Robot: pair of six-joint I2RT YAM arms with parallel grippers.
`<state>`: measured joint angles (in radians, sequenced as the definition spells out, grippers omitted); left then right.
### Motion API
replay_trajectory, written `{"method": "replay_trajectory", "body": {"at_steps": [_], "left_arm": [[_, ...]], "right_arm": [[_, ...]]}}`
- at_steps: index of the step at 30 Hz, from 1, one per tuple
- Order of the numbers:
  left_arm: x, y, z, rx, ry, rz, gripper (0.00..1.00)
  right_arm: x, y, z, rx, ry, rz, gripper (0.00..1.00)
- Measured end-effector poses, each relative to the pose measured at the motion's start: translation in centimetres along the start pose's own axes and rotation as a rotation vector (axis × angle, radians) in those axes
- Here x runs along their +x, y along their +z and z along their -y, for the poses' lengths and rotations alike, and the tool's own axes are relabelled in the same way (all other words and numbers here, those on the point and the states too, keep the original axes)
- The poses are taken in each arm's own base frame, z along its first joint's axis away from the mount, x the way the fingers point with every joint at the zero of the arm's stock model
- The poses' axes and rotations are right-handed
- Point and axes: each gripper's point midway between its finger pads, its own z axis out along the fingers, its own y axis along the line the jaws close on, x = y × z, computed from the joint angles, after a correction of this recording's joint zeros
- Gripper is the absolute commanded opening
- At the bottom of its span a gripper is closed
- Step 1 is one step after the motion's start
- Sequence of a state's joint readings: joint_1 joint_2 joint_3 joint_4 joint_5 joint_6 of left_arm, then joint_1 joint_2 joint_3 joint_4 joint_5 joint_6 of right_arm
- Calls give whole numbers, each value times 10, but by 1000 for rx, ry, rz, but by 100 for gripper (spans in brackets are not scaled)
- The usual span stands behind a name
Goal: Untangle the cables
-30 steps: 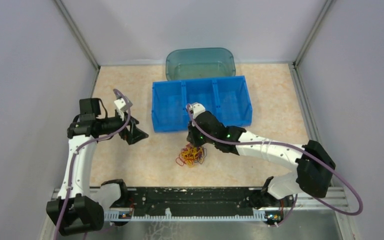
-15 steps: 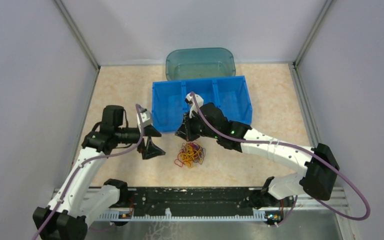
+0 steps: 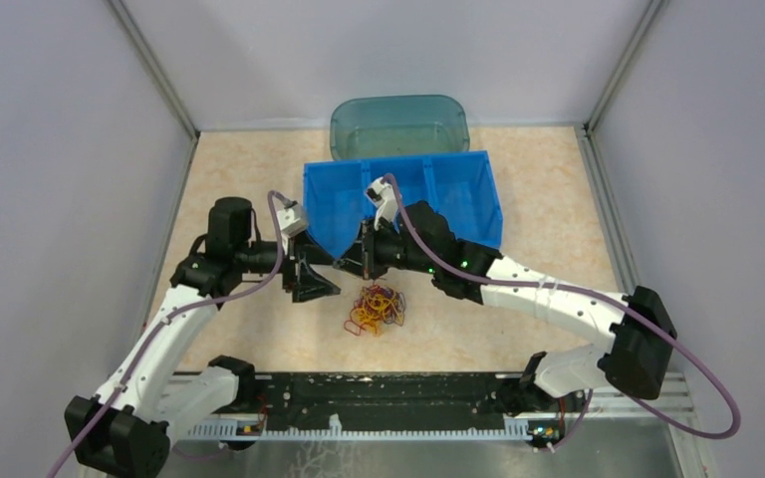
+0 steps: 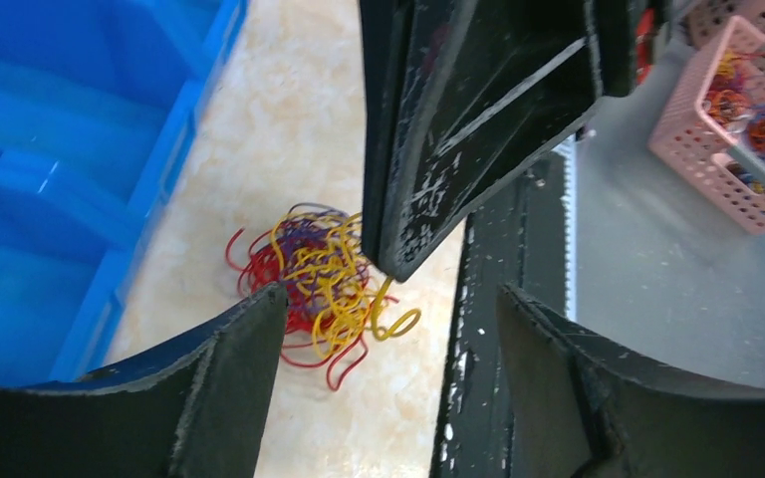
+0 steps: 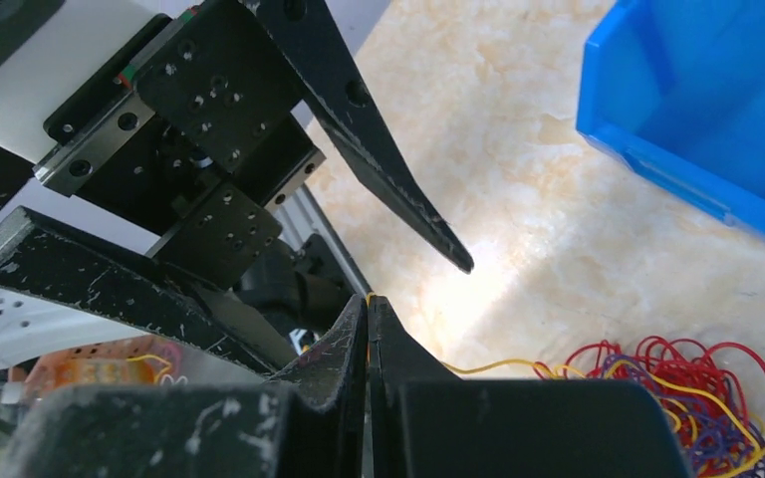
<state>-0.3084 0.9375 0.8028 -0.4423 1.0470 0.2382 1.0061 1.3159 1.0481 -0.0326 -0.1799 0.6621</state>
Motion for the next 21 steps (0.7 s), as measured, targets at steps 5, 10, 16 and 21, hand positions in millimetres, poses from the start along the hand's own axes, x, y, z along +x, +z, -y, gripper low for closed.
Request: {"method": "replay_trajectory", "body": {"at_steps": [5,10,16,21], "left_arm": [[-9,3,13,93,18,11,52],[-8,3,17,114,20,9,17],[-15,1,19,100,42,24,7],[-33,-6,22,72,105,51,1]], "right_arm": [[-9,-5,-13,-45,12,27,0],[-14,-10,-21,-76,10,43,0],[-15,-11,-24,-88,17,44,39],[-17,-19,-23,-82,-1,65,77]]}}
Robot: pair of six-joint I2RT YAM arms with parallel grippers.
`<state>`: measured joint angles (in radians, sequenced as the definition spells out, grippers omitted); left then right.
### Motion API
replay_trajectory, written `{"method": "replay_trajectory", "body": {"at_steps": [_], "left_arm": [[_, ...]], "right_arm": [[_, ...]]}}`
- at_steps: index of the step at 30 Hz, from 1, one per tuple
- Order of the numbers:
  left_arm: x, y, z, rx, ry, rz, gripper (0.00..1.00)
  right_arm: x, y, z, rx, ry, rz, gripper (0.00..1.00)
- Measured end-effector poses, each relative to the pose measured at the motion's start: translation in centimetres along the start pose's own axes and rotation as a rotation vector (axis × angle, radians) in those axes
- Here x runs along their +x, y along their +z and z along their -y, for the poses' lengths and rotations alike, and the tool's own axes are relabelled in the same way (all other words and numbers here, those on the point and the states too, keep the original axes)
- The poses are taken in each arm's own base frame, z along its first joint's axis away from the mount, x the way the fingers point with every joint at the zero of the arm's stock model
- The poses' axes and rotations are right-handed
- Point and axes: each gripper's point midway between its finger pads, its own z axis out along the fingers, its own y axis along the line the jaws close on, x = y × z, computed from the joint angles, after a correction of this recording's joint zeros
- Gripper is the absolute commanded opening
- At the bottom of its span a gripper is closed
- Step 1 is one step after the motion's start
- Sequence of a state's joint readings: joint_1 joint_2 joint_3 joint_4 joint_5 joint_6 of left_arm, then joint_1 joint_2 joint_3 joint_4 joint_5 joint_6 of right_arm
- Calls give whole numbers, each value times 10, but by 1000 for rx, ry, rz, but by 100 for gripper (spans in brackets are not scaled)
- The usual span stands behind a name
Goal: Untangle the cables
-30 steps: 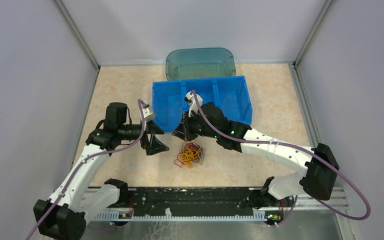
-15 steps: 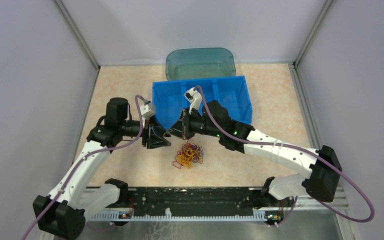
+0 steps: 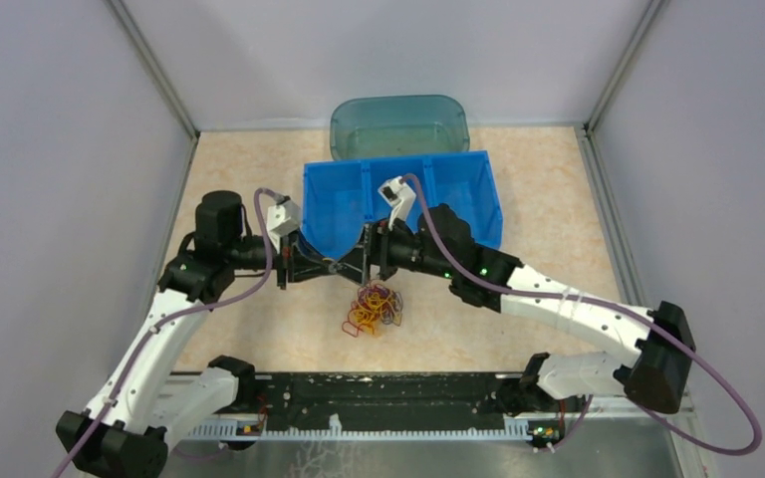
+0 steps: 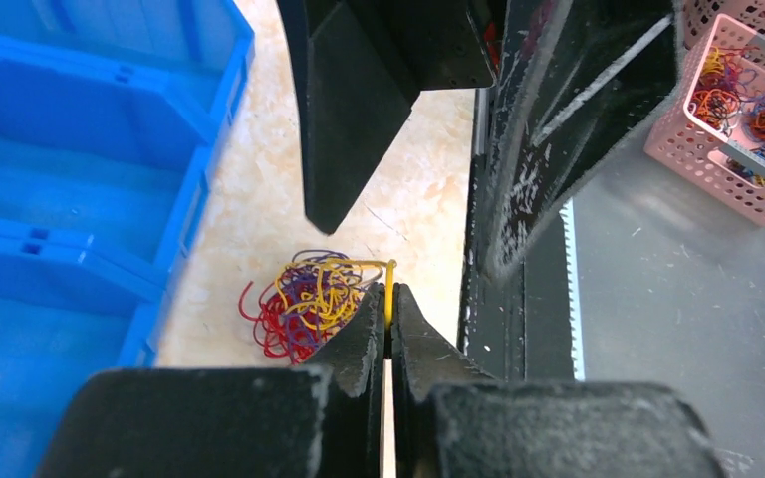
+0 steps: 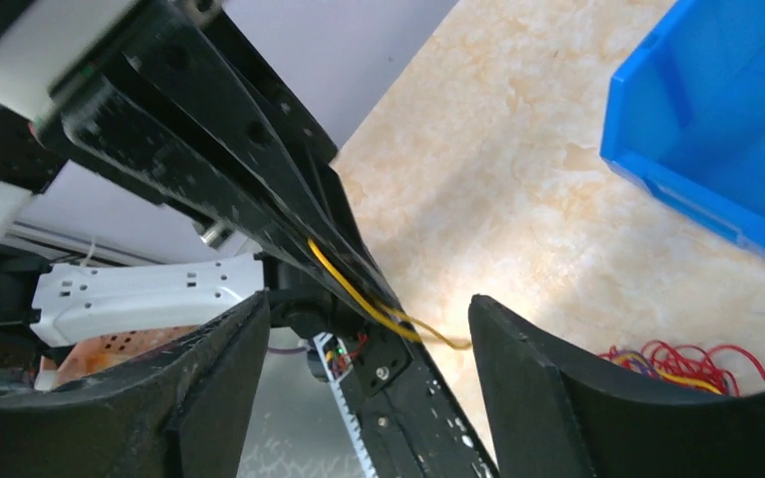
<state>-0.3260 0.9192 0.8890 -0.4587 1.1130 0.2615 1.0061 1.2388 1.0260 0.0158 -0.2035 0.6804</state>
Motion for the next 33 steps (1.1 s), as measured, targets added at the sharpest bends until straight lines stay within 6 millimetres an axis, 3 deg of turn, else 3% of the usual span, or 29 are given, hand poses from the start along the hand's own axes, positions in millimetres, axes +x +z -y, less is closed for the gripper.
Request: {"method": "replay_trajectory", "body": {"at_steps": [4,9,21,27,33], "left_arm": [[-16,-7,6,-23,71,23,2],[-37,-14,15,-38,142,54,1],[-60,-20,24,-41,148,86,1],[-67,-21,32,-17,135,98,1],[-67,-20,35,3,116,98,2]], "right_arm": [[2,-21,3,6,-29,33,78],[15,-27,22,50,-64,27,78],[57,1,71,163,-89,-72,78],[61,12,77,176,-89,-76,78],[55,18,70,144,-89,-54,78]]}}
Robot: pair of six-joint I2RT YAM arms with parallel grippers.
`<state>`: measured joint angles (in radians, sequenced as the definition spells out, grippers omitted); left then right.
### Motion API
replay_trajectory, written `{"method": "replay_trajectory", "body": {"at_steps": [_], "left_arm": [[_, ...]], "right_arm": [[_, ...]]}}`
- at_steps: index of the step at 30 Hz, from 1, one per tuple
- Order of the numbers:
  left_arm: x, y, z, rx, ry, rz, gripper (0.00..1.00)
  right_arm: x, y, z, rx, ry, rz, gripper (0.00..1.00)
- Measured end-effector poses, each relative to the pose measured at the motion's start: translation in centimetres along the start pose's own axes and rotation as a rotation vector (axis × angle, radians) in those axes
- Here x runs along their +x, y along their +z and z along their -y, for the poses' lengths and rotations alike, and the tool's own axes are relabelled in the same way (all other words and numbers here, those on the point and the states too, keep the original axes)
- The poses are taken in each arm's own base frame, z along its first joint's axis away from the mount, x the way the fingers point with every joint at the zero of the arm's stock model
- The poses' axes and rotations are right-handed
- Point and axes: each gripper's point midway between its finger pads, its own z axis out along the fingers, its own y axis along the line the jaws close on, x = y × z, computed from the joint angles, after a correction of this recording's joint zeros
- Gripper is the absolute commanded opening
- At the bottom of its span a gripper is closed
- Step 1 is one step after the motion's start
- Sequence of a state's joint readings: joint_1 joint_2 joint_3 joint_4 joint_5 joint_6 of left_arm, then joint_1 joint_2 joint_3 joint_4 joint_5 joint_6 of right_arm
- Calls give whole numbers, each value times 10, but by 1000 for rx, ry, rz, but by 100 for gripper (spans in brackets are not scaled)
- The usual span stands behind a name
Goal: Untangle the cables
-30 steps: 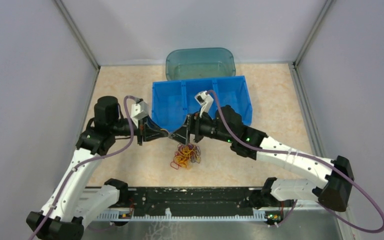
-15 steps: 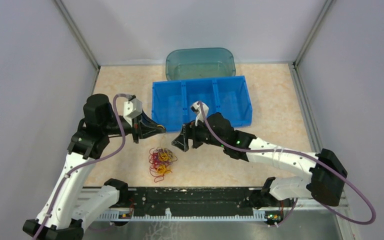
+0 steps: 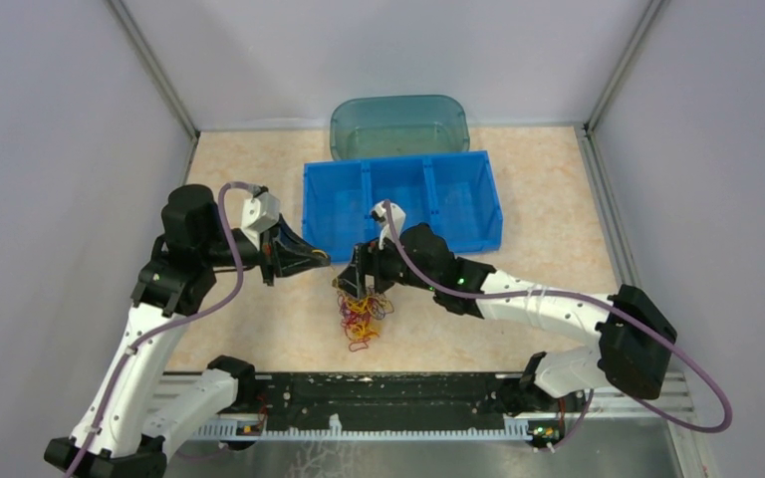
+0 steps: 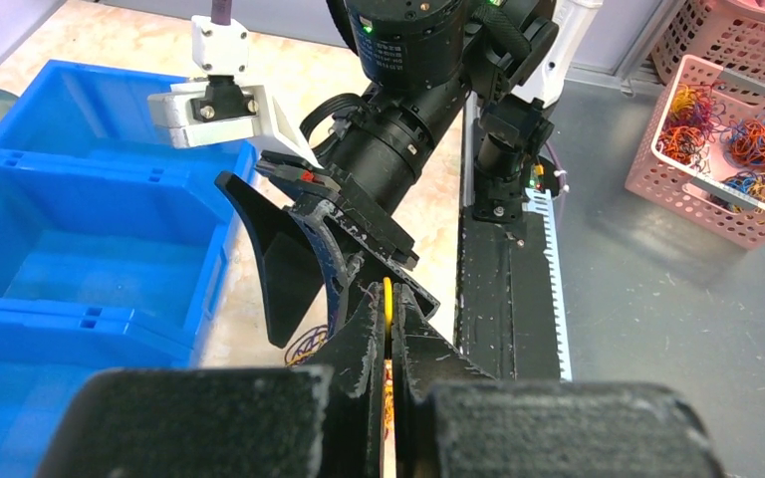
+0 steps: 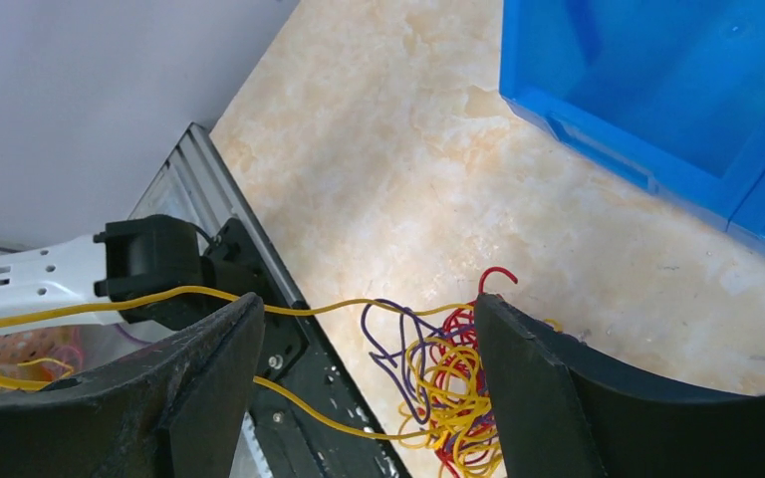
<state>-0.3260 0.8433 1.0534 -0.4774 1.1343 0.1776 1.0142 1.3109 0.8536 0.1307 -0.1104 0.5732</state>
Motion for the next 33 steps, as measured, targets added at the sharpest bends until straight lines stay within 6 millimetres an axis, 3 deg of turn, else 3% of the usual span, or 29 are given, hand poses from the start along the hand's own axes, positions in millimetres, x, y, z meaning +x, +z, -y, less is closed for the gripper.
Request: {"method": "replay_trajectory", "body": {"at_steps": [11,18,28,33], "left_arm": [[-6,1,-1,3,-2,9,2],[-10,1,-2,2,-7,18,3],[-25,1,3,20,-13,41,3],[-41,0,8,39,-6,68,3]], "right_arm": [[14,8,-19,-60,6,-28,77],[30,21,-15,-46,17,-70,77],[10,45,-13,36,-5,15,75],[13,51,-5,91,-24,34,73]]}}
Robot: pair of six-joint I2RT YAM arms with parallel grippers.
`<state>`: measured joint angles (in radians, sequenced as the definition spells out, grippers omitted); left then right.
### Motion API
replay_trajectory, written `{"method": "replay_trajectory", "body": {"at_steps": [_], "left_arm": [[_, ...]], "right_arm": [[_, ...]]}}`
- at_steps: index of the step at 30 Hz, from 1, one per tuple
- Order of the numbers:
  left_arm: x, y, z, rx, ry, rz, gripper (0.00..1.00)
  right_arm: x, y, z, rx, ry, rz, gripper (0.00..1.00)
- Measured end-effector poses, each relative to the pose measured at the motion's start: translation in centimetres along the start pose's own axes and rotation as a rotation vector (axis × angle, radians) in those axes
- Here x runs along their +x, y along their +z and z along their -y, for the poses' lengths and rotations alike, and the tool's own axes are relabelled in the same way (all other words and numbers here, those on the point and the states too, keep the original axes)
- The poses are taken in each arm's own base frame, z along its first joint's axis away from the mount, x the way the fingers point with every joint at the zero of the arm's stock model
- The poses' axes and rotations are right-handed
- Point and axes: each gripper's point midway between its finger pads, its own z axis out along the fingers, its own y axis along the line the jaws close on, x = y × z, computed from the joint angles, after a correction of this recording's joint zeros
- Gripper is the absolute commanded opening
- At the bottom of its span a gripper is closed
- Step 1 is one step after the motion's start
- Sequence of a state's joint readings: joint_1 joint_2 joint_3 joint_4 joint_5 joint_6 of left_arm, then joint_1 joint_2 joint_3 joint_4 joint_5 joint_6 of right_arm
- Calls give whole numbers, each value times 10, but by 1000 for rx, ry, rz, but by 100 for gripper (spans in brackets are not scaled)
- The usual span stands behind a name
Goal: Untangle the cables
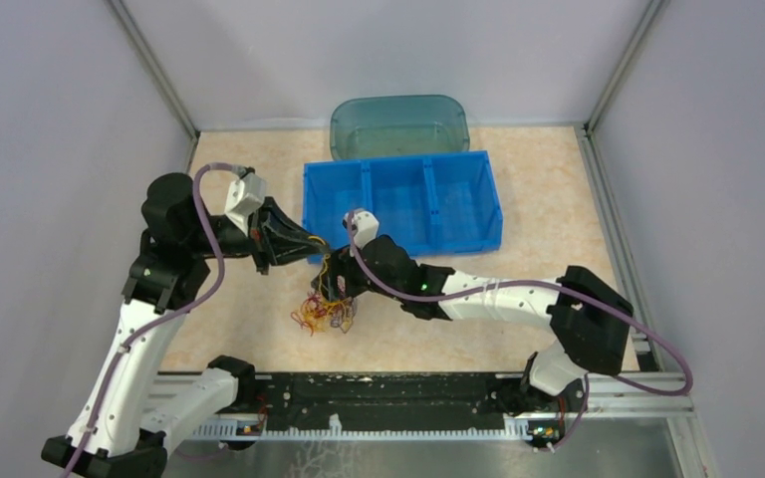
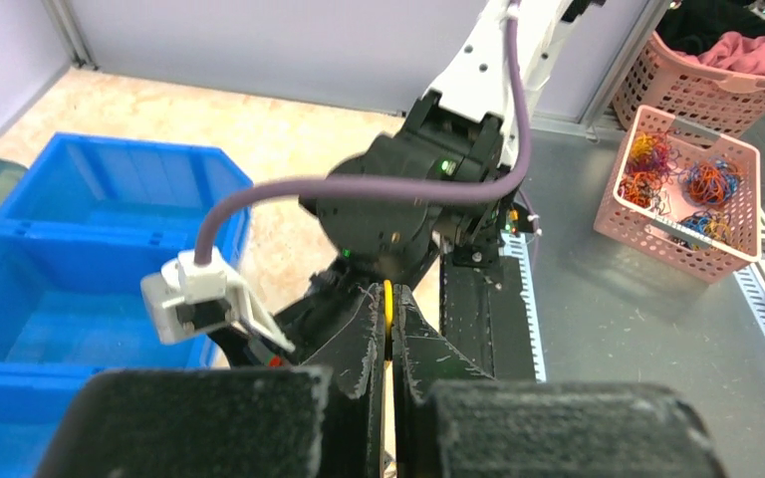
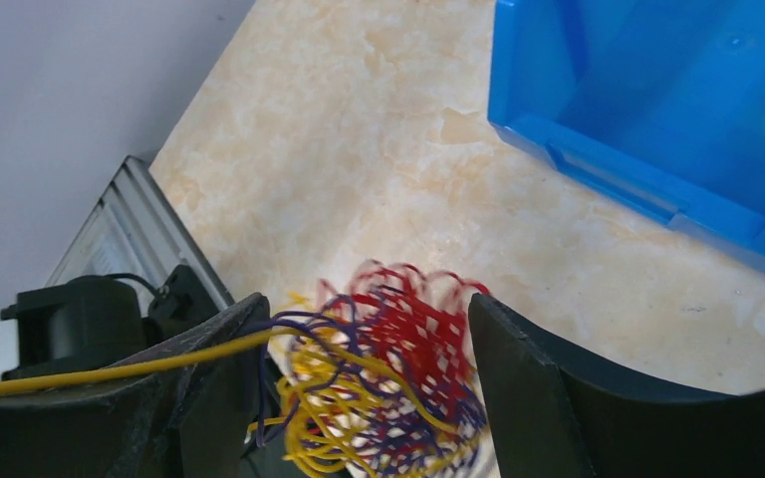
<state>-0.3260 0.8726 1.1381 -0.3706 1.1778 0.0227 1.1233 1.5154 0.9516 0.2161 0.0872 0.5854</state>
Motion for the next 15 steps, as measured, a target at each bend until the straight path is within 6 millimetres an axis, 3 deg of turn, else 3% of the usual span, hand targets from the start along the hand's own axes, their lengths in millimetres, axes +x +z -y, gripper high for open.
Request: {"method": "replay_trajectory", "body": {"at_steps": [15], "left_arm": [[-88,-6,33,81,104,118,3]], "right_arm": [[12,12,23,114,-12,8,71]]}}
